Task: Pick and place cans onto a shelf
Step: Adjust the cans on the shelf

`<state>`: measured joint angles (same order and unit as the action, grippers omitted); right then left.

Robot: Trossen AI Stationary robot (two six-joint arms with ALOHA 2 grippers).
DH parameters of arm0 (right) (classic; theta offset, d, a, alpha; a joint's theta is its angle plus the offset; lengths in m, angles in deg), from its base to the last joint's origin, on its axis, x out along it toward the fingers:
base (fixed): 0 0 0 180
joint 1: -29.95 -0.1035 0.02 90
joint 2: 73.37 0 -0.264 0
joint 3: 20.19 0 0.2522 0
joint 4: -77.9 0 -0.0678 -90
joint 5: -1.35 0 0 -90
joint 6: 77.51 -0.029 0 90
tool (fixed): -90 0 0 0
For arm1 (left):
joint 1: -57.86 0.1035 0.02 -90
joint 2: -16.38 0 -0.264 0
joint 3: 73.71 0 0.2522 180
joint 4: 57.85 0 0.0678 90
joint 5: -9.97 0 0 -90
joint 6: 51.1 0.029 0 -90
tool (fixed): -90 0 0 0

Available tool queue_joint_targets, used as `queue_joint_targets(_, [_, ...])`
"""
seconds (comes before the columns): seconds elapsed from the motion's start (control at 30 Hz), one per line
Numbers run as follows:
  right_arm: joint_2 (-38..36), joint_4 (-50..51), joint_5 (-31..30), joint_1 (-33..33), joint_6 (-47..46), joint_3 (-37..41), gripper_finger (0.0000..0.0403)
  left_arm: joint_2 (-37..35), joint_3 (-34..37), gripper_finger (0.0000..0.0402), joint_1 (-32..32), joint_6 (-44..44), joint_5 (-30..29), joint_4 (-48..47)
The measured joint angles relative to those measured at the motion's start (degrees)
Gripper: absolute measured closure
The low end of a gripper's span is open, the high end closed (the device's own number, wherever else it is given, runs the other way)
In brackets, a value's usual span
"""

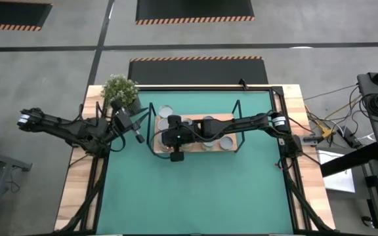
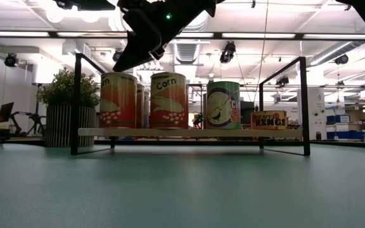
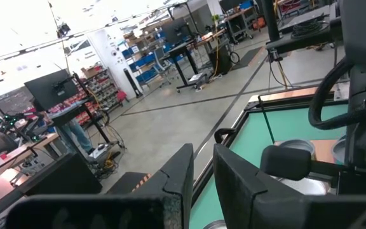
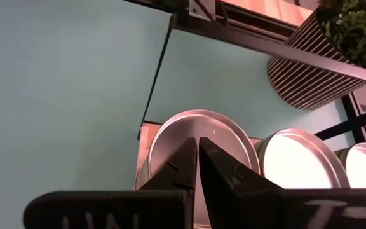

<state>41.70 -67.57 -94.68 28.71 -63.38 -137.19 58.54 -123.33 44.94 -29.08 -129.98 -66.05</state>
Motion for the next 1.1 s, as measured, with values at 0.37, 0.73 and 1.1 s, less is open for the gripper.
queue_joint_targets(0.37, [-5.5, 5.7, -1.2, 0.0, -0.3, -0.5, 0.0394, 0.0, 0.0, 0.0359, 0.0, 0.0, 0.0, 0.0])
queue_joint_targets(0.73, [-11.0, 21.3, -10.6, 0.1, -5.9, -0.6, 0.0394, 0.0, 0.0, 0.0359, 0.0, 0.0, 0.0, -0.1])
queue_joint_targets(1.1, [-11.1, 25.2, -12.1, 2.9, -9.6, 2.9, 0.0394, 0.0, 0.0, 0.0359, 0.0, 0.0, 0.0, 0.0])
